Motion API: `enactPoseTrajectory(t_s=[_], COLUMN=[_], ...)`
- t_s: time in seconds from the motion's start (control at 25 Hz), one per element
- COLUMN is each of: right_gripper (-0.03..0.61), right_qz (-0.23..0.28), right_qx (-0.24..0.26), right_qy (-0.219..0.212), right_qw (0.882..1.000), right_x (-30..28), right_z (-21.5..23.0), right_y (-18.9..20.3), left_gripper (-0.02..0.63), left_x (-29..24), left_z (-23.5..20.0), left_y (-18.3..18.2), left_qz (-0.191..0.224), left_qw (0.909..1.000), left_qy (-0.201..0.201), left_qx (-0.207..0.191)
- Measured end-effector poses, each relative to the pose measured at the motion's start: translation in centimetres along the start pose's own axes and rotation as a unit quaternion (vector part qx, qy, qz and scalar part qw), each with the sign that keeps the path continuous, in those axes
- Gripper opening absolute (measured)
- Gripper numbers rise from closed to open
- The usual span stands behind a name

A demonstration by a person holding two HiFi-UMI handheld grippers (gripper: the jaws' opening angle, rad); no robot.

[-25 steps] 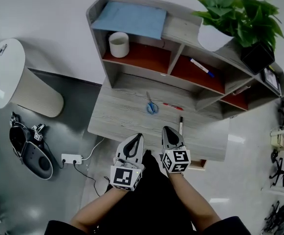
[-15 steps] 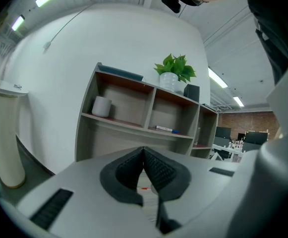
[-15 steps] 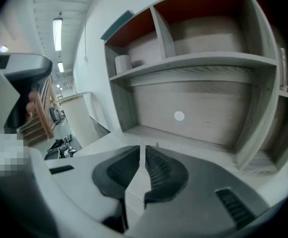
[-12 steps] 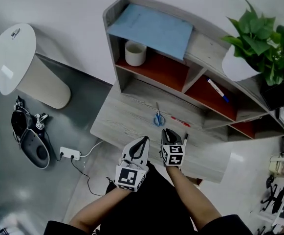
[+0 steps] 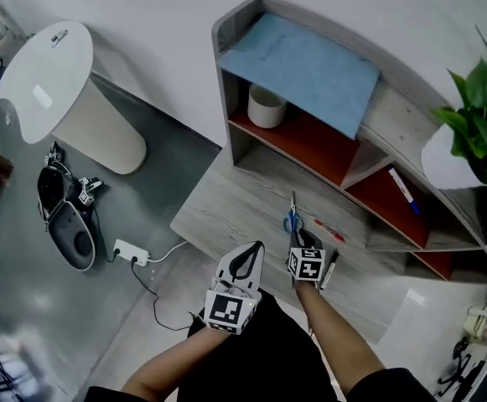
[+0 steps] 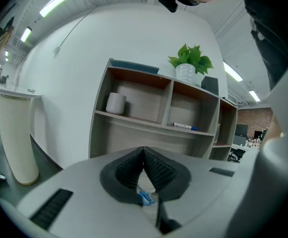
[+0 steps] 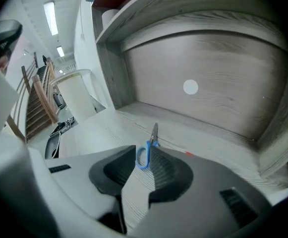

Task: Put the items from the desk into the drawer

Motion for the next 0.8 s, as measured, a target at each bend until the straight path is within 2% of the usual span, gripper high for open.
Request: enactPoseTrajectory(t_s=[0.16,0.32,0.8], right_gripper=[0.089,0.098,0.1], right_qz=[-0.024,-0.053,-0.084], right_qx=[0.015,0.009,0.005], right_qy=[0.002,0.005,0.023], right_qw=[1.0,0.999,0.996], right_x=[-2.2,-4.1,-7.0], right_z=[0.0,0.3,1.7], right_y=[0.3,1.2,2.3], left_gripper=[0.005,0.005,0.005], left_x=[-0.3,-0.3,0.5], left_z=[-1.5,-2.1,-0.7], left_y=[-0.7,-0.7,0.7], left_qz=[0.001,-0.002,-0.013], left_qw=[0.9996,0.9985,0.9987], left_qy=[-0.029,-0.054,-0.048], left_qx=[-0.004,0.007,0.008])
Point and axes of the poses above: the fingertips, and each gripper's own axes: x backward along the fingers, z to its right, y out of its underside, the point moved 6 cm from there along x, backward along the fingers, and after that the axes turned 5 degrees about -x, right-handed, at the moved point
